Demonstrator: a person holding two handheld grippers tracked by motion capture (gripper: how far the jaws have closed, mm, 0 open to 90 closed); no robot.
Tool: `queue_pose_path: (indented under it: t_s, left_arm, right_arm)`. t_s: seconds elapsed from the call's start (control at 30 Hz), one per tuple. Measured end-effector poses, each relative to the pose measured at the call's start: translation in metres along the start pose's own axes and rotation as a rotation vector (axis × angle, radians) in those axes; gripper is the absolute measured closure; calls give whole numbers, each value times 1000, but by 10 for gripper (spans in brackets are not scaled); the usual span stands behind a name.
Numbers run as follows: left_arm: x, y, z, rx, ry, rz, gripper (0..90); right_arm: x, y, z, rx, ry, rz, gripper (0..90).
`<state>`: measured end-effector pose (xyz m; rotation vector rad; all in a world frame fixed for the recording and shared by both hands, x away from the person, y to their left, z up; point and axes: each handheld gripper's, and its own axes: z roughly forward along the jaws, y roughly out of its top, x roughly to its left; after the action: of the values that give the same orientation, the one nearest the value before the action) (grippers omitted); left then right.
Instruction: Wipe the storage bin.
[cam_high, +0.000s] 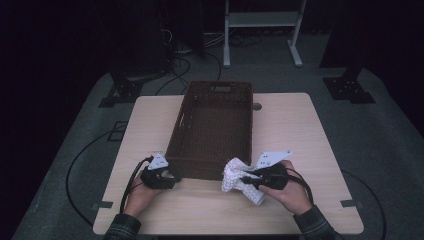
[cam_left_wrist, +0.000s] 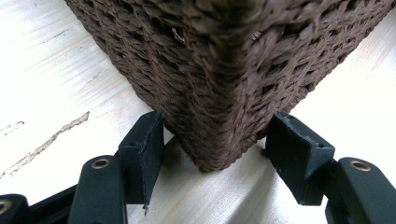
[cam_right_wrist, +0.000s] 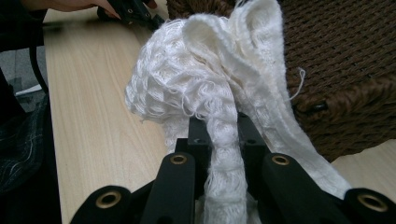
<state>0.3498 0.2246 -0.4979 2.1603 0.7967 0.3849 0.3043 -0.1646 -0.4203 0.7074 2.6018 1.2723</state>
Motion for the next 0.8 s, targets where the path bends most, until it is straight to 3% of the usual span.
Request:
queue_pose_path:
  t_s: [0.8]
  left_arm:
    - [0,0,0,0,1,3,369]
  right_arm:
    - [-7,-14,18,49,5,21,792]
